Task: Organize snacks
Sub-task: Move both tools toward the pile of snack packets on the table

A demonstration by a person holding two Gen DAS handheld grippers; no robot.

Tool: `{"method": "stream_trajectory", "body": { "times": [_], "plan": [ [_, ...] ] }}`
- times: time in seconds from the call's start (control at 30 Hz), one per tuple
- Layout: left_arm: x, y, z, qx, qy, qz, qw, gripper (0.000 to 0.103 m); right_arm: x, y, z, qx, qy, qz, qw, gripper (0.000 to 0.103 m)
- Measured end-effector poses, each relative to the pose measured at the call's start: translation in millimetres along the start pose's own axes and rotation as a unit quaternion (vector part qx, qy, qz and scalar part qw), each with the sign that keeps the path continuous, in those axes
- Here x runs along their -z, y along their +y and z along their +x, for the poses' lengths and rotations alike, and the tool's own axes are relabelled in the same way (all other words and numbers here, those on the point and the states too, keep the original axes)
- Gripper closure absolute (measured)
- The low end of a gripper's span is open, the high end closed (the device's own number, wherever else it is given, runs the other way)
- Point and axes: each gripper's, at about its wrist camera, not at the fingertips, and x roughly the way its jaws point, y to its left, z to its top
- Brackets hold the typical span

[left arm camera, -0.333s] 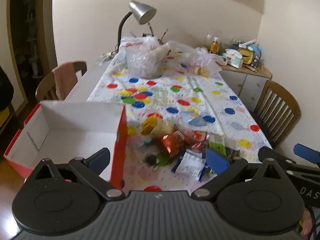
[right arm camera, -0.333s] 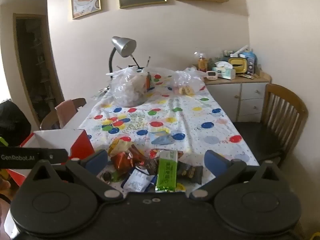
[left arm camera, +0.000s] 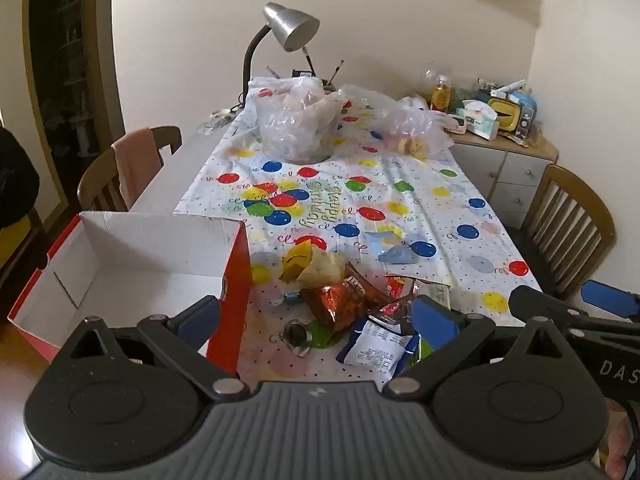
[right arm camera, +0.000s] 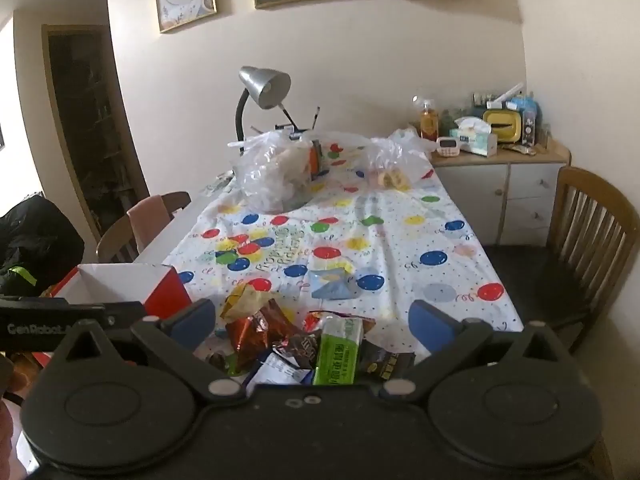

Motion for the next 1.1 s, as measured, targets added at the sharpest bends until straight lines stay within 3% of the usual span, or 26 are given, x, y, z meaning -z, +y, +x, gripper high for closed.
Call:
{"method": "stream_trajectory", "body": {
  "times": [0.3,0.73,1.1],
  "plan": [
    [-4,-12,7,-0.025,0.006,-0.017,0.9995,0.000,-6,-18,14,-0.026,0.018,-0.002,0.999,0.000],
    [-9,-29,14,-0.033,0.014,-0.018,0.9992,0.000,-10,-34,27,-0.049,0.039,0.003,0.998,0.000],
    [-7,-30,15,-0.031,0.015,-0.019,0.9992,0.000,-9,-34,29,-0.042,0.042,0.008,0.998,0.000]
  ]
}}
